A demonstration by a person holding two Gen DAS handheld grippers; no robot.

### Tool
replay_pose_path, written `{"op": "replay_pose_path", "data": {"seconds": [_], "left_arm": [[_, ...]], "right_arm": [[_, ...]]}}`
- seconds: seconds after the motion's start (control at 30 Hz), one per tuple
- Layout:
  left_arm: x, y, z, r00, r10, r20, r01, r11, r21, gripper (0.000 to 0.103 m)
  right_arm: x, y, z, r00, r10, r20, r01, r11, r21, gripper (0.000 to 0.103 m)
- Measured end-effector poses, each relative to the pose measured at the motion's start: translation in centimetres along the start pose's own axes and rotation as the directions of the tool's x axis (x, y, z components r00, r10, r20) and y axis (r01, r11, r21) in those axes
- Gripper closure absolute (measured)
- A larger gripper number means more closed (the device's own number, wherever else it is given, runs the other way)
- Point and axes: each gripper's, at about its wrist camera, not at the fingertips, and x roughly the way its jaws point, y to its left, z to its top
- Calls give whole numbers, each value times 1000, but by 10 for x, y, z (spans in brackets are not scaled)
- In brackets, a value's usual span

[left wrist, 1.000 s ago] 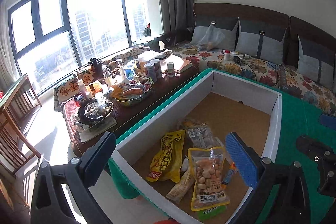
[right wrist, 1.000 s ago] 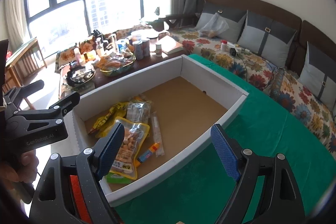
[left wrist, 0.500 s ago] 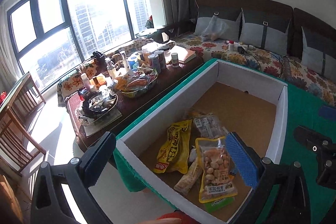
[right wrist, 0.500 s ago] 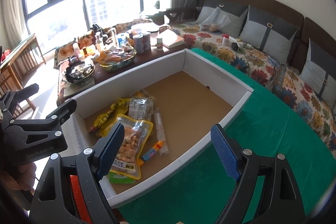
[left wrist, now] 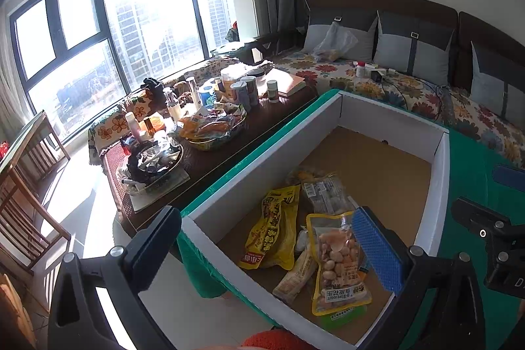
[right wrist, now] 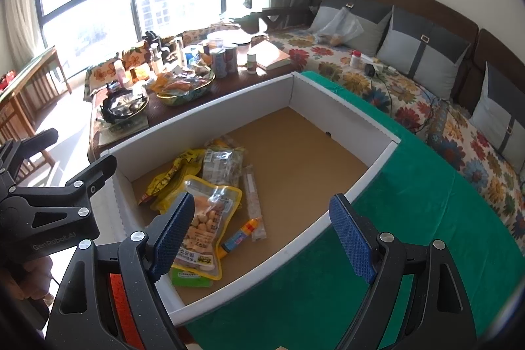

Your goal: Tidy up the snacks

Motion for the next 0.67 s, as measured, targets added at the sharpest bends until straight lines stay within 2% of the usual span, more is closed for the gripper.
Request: {"op": "replay_pose_path", "data": {"seconds": [0.43, 0.67], "left_arm": [[4, 3, 0, 1000, 9, 1, -9, 1000, 3, 0], [6, 4, 0, 1000, -21, -6, 21, 1000, -16, 0]], "right_arm": [[5, 2, 0, 1000, 7, -9, -7, 1000, -3, 16], [5, 2, -1, 1000, 7, -8, -7, 1000, 0, 16]]}}
